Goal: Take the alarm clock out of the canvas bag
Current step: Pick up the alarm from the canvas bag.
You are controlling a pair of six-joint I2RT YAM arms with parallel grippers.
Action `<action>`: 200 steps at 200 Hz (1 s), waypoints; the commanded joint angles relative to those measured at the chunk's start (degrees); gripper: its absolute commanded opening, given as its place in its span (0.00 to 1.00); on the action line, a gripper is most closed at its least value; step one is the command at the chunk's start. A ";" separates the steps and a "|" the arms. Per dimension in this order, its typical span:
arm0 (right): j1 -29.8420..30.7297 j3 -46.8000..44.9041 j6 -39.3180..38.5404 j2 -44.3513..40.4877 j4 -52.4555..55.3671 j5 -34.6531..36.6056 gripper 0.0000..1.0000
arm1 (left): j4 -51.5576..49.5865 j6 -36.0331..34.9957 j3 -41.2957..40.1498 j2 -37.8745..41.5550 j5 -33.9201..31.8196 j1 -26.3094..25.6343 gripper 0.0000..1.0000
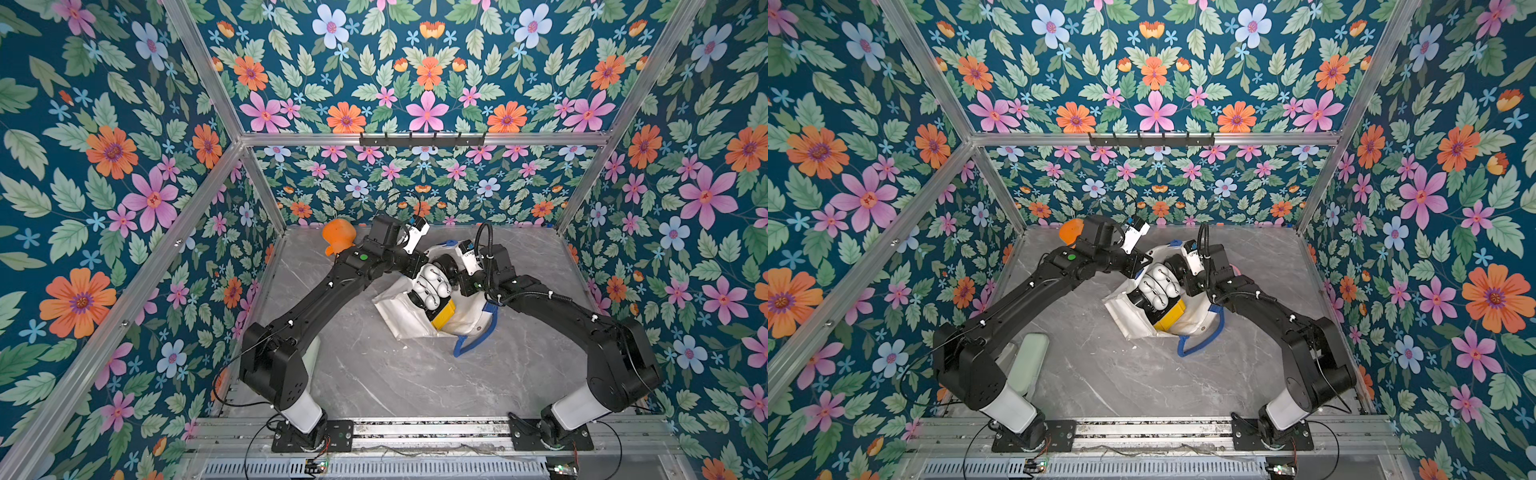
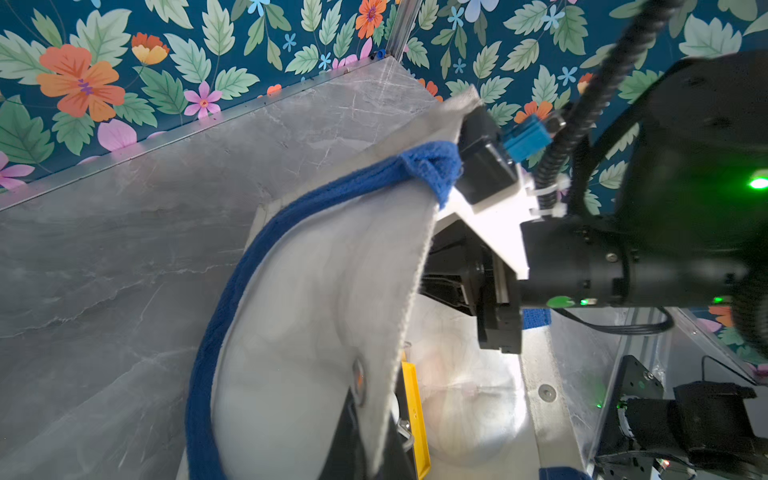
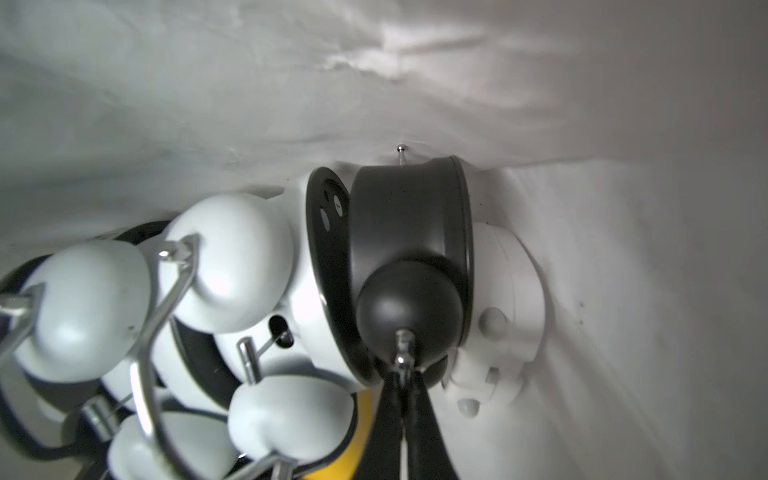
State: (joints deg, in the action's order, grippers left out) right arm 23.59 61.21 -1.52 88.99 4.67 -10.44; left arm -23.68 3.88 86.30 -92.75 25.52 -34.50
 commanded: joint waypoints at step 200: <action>0.00 6.09 3.20 -25.94 23.44 -6.08 0.00 | 3.95 0.77 -0.28 0.05 -5.98 0.05 0.00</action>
State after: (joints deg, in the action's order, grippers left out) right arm 23.57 66.50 0.62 65.47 27.53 -14.55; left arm -22.39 4.36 86.04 -92.75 20.27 -34.48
